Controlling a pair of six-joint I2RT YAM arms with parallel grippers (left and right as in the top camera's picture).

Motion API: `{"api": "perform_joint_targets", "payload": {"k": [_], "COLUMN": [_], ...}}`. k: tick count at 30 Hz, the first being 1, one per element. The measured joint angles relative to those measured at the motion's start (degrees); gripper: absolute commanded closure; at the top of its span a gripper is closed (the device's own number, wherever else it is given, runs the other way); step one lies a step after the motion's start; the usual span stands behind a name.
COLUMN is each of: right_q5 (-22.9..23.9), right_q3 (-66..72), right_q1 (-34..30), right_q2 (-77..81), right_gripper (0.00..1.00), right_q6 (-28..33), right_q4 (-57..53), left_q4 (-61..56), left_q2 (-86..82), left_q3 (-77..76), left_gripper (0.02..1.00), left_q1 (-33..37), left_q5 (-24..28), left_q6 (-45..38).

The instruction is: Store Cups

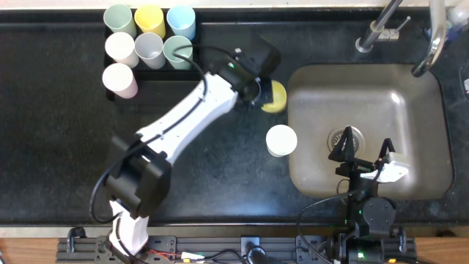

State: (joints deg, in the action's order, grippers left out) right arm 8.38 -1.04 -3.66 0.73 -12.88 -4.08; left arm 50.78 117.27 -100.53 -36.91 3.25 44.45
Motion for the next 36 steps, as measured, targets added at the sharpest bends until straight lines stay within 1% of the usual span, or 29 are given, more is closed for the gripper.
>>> {"api": "perform_joint_targets", "payload": {"k": [5, 12, 17, 24, 29, 36], "right_q5": [-0.02, -0.02, -0.02, -0.02, -0.02, -0.02], "right_q3": [0.00, 0.00, 0.00, 0.00, 0.00, 0.00], "right_q1": [0.00, 0.00, 0.00, 0.00, 0.00, 0.00], "right_q2": [0.00, 0.00, 0.00, 0.00, 0.00, 0.00], "right_gripper": [0.003, 0.003, 0.003, 0.003, 0.005, 0.003], "right_q6": [0.00, 0.02, 0.02, 0.00, 0.00, 0.02], "right_q4": [-0.02, -0.02, 0.02, -0.02, -0.02, 0.00], "left_q4": [4.24, 16.13, 19.69, 21.03, 21.46, 21.46], "left_q2": [-5.01, -12.94, -13.00, -12.92, -11.32, -7.41], "left_q3": [-0.04, -1.14, -1.14, -1.14, -1.14, -1.14], "left_gripper": [0.982, 0.982, 0.982, 0.982, 0.982, 0.982], "left_q1": [7.89, 21.99, 27.98, 33.11, 33.97, 33.97], "left_q5": [-1.22, -2.60, -2.67, -2.69, -2.75, -3.58], "left_q6": [0.26, 0.63, 0.92, 1.11, 1.16, 3.72]}}
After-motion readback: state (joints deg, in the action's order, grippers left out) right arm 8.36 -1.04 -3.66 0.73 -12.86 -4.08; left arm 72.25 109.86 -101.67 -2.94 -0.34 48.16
